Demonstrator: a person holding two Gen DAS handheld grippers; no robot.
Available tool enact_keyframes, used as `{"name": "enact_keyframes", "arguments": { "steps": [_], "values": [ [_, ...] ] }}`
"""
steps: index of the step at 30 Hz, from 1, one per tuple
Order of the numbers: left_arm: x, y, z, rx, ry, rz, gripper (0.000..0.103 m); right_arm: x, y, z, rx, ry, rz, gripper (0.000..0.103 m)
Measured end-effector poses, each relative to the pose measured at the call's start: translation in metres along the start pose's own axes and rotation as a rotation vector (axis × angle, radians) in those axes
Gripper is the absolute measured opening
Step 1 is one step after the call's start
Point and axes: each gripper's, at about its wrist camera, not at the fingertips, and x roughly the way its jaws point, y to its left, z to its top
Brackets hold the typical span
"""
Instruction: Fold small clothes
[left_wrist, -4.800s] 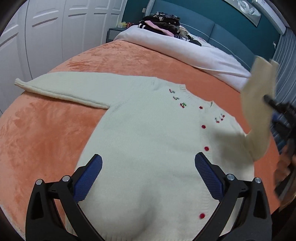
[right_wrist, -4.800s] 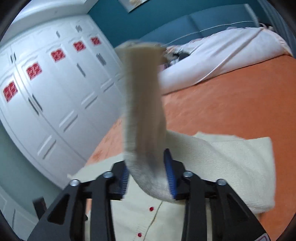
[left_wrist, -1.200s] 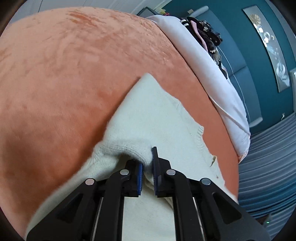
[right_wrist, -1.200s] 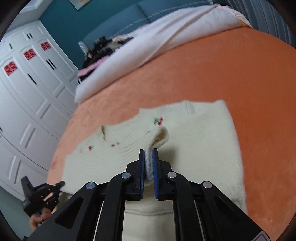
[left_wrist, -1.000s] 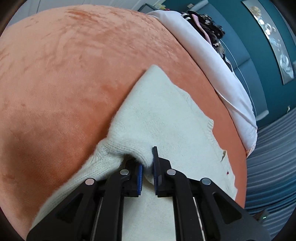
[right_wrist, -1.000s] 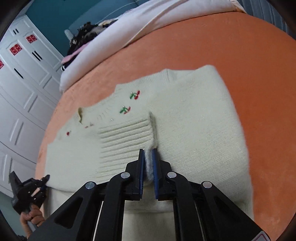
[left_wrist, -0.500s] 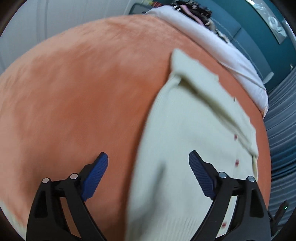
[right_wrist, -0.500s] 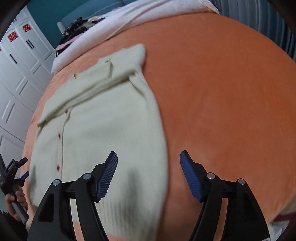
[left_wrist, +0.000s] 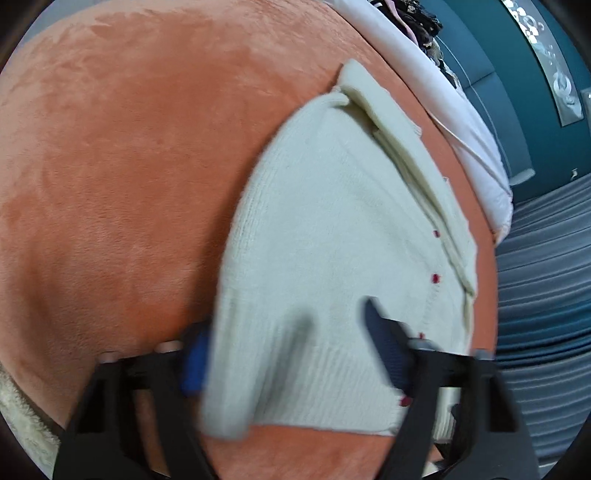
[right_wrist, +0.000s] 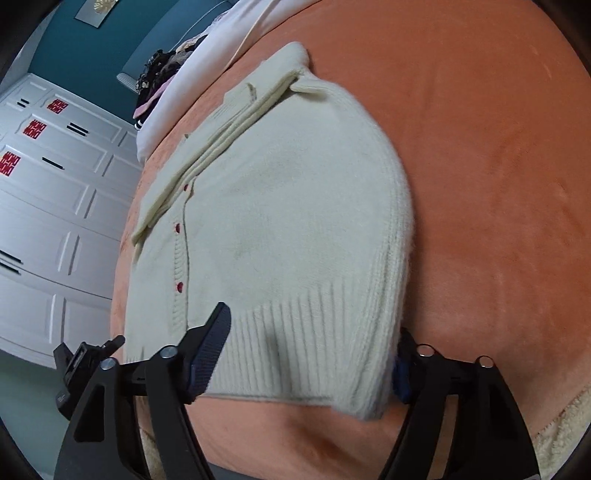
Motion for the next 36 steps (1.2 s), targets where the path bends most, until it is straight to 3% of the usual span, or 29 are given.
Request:
{"name": "enact_keyframes", "arguments": {
  "steps": [1, 2, 6, 9, 12, 17, 22, 24, 26, 28, 31, 34, 36],
  "values": [
    [0.0, -0.001, 0.003, -0.009, 0.023, -0.021, 0.028, -0.001, 0.004, 0.003, -0.008, -0.002, -0.004, 0.031],
    [-0.003, -0.003, 0.004, -0.006, 0.025, -0.022, 0.009, -0.005, 0.007, 0.004, -0.013, -0.007, -0.006, 0.014],
    [-0.033, -0.02, -0.001, 0.104, -0.035, -0.013, 0.008, -0.039, 0.014, 0.009, -0.025, -0.086, 0.044, 0.009],
    [-0.052, -0.021, -0.01, 0.118, -0.032, -0.028, 0.007, -0.068, 0.019, 0.006, -0.054, -0.129, 0.071, 0.008],
    [-0.067, -0.015, -0.025, 0.113, -0.005, -0.048, 0.007, -0.09, 0.021, -0.003, -0.088, -0.117, 0.081, 0.008],
    [-0.103, 0.003, -0.07, 0.198, 0.06, -0.011, 0.007, -0.125, 0.017, -0.041, -0.227, 0.001, 0.038, 0.008],
    [-0.138, 0.043, -0.136, 0.22, 0.203, 0.079, 0.007, -0.147, -0.003, -0.125, -0.39, 0.25, -0.029, 0.008],
    [-0.152, 0.053, -0.158, 0.228, 0.271, 0.118, 0.007, -0.156, -0.013, -0.155, -0.4, 0.346, -0.038, 0.008],
    [-0.171, 0.054, -0.161, 0.199, 0.279, 0.109, 0.007, -0.168, -0.015, -0.169, -0.366, 0.389, 0.011, 0.008],
    [-0.192, 0.037, -0.142, 0.186, 0.211, 0.049, 0.007, -0.184, 0.0, -0.161, -0.358, 0.358, 0.091, 0.008],
    [-0.203, -0.009, -0.091, 0.237, 0.063, -0.074, 0.008, -0.2, 0.033, -0.112, -0.413, 0.2, 0.173, 0.008],
    [-0.179, -0.047, -0.035, 0.285, -0.058, -0.133, 0.008, -0.189, 0.042, -0.038, -0.368, 0.004, 0.249, 0.008],
    [-0.151, -0.063, -0.002, 0.265, -0.111, -0.122, 0.008, -0.164, 0.041, 0.005, -0.304, -0.094, 0.276, 0.008]
  ]
}}
